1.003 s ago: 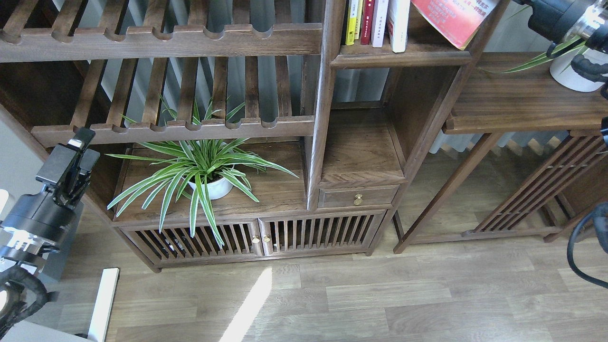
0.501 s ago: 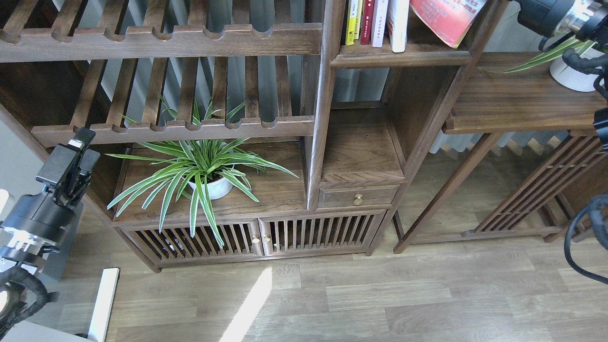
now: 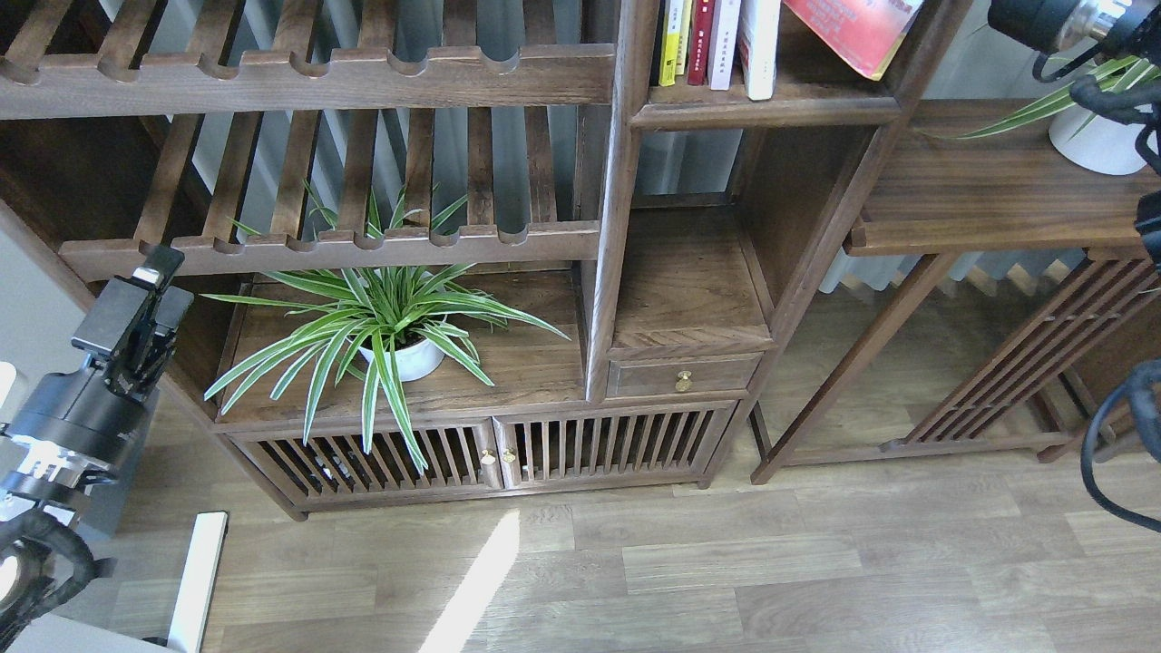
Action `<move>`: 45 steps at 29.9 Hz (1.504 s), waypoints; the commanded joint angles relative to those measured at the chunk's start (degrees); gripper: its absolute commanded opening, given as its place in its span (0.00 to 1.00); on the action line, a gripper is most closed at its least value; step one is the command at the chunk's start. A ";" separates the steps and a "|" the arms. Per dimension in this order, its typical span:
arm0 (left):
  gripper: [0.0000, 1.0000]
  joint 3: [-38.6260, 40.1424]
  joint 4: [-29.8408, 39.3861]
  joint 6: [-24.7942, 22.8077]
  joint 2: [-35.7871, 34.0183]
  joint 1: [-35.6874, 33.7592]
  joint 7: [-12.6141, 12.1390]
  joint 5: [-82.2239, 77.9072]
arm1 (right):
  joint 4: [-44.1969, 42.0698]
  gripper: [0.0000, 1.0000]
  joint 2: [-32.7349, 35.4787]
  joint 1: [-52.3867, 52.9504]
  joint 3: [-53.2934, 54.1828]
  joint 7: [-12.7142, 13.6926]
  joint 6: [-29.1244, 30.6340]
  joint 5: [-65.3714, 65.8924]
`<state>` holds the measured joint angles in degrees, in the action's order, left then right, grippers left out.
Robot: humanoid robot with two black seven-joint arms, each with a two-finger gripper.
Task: Organize books on shelf
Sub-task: 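Insert the red book into the upper cubby beside the standing books, then release the red book and withdraw the right gripper from the cubby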
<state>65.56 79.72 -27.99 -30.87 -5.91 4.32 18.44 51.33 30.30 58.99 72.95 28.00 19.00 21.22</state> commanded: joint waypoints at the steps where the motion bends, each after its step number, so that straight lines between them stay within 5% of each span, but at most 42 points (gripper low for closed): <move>1: 0.90 0.00 0.00 -0.01 0.02 0.02 0.25 0.01 | -0.01 0.02 -0.24 0.24 -1.06 0.00 -0.98 0.31; 31: 0.92 0.00 -0.53 -0.01 0.99 1.69 0.34 0.01 | -2.03 0.03 -10.17 3.94 -2.37 0.00 -22.25 8.66; 45: 0.92 0.18 -0.53 -0.01 0.99 1.95 0.34 0.10 | -7.04 0.04 -13.07 6.22 -2.37 -5.94 -24.89 10.42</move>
<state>65.73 79.19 -28.00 -29.88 -3.99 4.75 18.55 44.85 17.23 65.16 70.58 22.83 -5.84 31.62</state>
